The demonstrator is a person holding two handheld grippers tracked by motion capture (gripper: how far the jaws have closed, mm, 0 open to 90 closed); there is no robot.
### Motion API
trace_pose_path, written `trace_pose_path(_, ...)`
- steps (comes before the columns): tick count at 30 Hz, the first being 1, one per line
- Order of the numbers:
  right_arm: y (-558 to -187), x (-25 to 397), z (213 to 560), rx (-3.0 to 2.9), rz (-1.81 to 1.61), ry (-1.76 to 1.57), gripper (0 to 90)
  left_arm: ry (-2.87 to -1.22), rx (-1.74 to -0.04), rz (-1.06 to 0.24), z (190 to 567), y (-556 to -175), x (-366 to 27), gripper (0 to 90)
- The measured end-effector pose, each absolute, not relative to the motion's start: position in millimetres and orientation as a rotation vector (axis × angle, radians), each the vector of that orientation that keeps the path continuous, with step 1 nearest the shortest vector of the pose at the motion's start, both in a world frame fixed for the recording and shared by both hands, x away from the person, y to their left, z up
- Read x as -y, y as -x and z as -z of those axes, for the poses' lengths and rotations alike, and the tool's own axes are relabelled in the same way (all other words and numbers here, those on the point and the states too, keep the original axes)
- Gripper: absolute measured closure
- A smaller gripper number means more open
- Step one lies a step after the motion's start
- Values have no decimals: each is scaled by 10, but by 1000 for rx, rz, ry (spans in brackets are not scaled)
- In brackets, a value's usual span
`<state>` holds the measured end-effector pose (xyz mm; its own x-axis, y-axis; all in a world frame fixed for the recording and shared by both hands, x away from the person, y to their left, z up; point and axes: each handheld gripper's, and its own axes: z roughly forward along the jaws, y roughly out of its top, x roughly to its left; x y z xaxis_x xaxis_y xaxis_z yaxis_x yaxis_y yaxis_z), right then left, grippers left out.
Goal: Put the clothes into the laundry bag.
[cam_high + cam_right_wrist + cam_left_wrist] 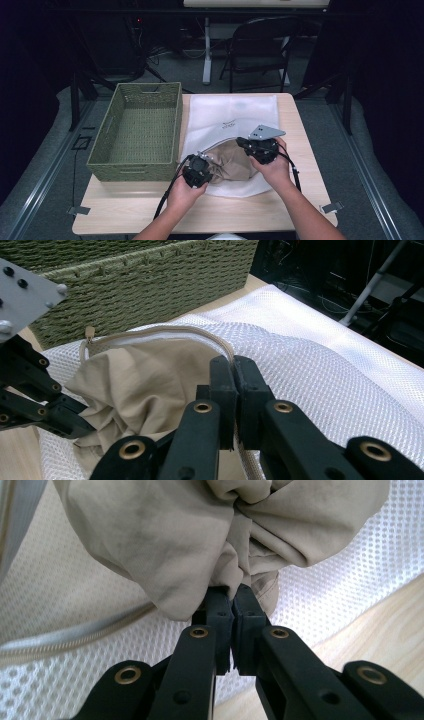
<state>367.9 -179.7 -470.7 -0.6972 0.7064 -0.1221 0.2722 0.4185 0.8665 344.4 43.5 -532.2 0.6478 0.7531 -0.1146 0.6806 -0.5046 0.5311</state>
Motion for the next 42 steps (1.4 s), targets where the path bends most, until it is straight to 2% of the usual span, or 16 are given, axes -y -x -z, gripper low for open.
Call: trace_pose_path(42,-3669,1790,4705,-2201,-1224,-824,878,-2290,-1150,-252,5414,-3692,-200,879)
